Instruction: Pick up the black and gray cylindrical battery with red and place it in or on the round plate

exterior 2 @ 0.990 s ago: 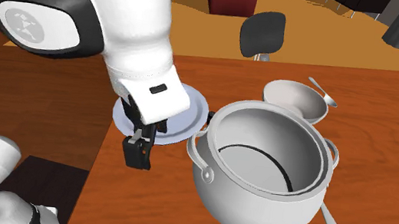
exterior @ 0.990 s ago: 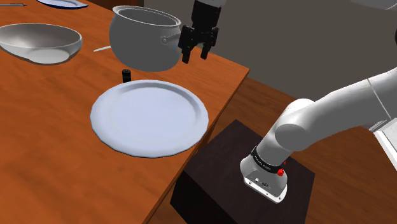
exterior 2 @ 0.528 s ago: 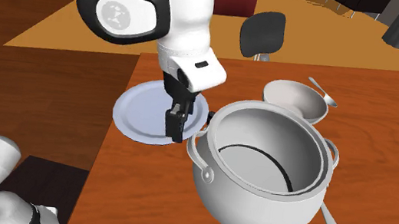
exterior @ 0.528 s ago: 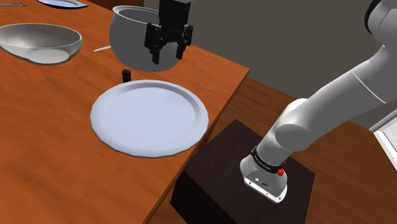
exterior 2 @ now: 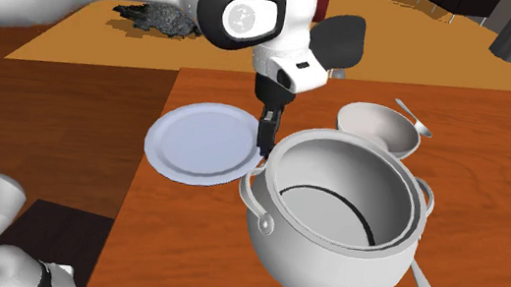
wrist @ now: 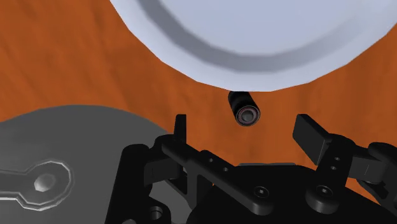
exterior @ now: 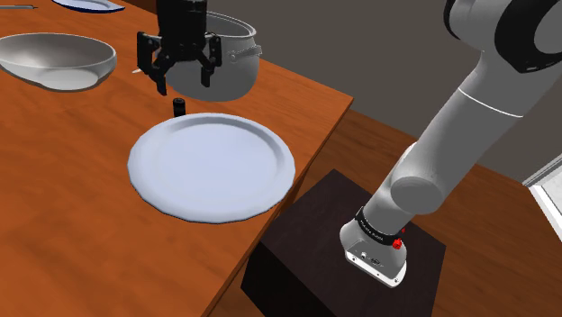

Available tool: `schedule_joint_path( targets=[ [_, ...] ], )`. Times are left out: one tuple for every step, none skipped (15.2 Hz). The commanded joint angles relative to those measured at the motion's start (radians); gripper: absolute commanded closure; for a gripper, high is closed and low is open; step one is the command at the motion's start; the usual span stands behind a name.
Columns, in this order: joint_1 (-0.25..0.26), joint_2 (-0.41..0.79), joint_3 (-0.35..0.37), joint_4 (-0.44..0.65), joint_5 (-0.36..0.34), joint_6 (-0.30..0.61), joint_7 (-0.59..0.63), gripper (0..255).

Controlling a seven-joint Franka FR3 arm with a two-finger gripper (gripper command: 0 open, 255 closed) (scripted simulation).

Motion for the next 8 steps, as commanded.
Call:
schedule_joint_path(
  targets=[
    [0.012,0.04,0.013,0.042,-0.026,-0.008,0.035,0],
    [0.013,0.04,0.013,0.029,-0.026,0.005,0.035,0],
    [0.012,0.04,0.012,0.016,-0.026,0.019,0.035,0],
    [0.012,0.041,0.012,0.003,-0.027,0.032,0.036,0],
    [0.012,0.042,0.012,-0.01,-0.027,0.045,0.036,0],
    [0.012,0.043,0.012,-0.022,-0.028,0.058,0.037,0],
    [0.012,0.045,0.012,-0.034,-0.029,0.072,0.038,0],
    [0.012,0.048,0.012,-0.052,-0.031,0.092,0.039,0]
  ],
)
